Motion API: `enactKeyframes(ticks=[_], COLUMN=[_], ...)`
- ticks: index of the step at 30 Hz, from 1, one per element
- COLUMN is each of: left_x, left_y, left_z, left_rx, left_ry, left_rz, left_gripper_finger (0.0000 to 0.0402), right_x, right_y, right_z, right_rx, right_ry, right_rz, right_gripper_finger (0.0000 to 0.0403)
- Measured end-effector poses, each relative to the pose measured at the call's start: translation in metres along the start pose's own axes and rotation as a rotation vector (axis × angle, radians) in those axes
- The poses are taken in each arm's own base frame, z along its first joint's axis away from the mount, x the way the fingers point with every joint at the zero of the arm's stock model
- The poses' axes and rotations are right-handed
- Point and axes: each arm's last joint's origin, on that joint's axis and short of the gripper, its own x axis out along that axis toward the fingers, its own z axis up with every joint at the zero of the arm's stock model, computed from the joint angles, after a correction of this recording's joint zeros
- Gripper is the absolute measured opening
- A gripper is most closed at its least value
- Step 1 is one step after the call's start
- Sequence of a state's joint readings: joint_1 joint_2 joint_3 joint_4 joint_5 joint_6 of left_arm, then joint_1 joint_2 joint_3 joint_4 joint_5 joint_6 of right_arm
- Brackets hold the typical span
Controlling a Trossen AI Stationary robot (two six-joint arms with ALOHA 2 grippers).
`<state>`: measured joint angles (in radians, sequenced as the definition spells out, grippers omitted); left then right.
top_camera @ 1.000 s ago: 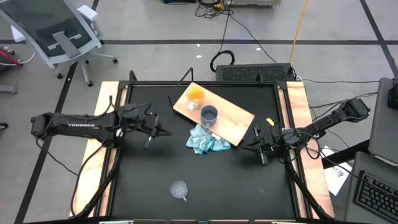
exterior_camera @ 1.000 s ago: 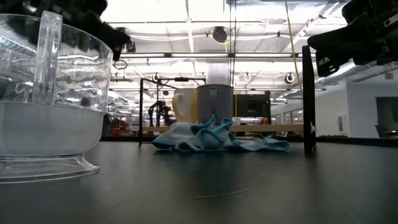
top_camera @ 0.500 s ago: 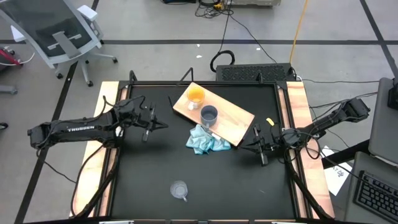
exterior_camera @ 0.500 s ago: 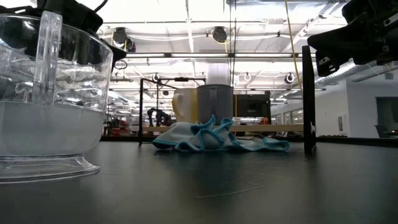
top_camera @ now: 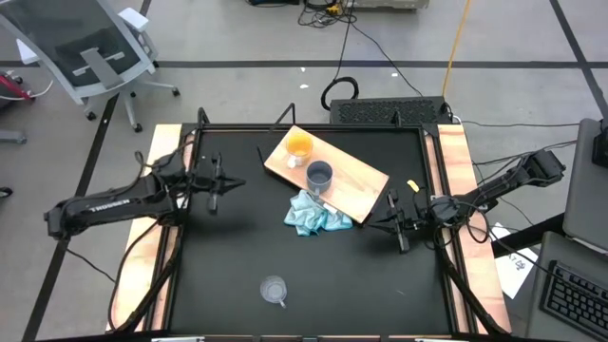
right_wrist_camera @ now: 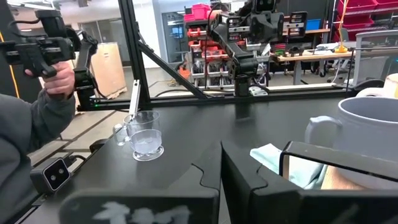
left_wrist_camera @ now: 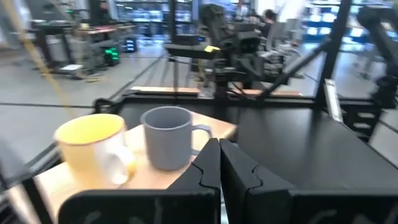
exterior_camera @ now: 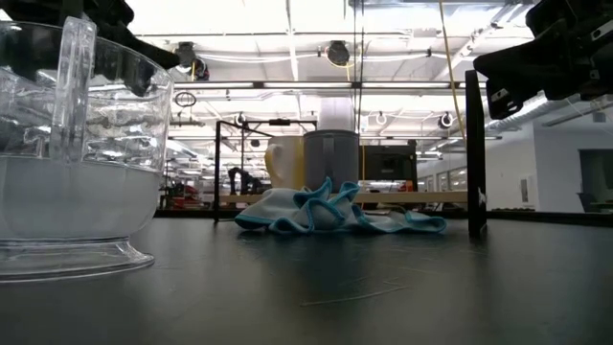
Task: Stack small to large cups/mugs on shelf
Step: Adjust the position of the gray mug
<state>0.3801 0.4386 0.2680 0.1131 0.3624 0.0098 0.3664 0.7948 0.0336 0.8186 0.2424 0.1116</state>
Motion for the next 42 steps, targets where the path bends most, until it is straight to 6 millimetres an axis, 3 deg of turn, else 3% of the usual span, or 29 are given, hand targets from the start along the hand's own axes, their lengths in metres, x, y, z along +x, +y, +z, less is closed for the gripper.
enactKeyframes(ticks=[7, 16, 24, 32, 38, 42], left_x=[-0.009, -0.010, -0.016, -0.015, -0.014, -0.013], left_y=[-0.010, -0.021, -0.027, -0.024, -0.025, -0.031], left_z=[0.001, -0.036, -0.044, -0.049, -0.059, -0.060], left_rx=[0.006, 0.007, 0.039, -0.068, -0.052, -0.009], left_ry=[-0.019, -0.059, -0.113, -0.086, 0.016, 0.028], left_rz=[-0.016, -0.149, -0.267, -0.093, 0.044, 0.019], left_gripper_finger=[0.0000, 0.0000, 0.0000, 0.0000, 0.0000, 0.0000], right_x=[0.000, 0.000, 0.000, 0.000, 0.000, 0.000], right_y=[0.000, 0.000, 0.000, 0.000, 0.000, 0.000], right_z=[0.000, 0.002, 0.003, 0.003, 0.003, 0.003], right_rx=[0.000, 0.005, 0.007, 0.007, 0.007, 0.007], right_ry=[-0.001, -0.022, -0.026, -0.029, -0.029, -0.029], right_rz=[0.000, 0.002, 0.003, 0.003, 0.003, 0.003], right_gripper_finger=[0.0000, 0.0000, 0.0000, 0.0000, 0.0000, 0.0000])
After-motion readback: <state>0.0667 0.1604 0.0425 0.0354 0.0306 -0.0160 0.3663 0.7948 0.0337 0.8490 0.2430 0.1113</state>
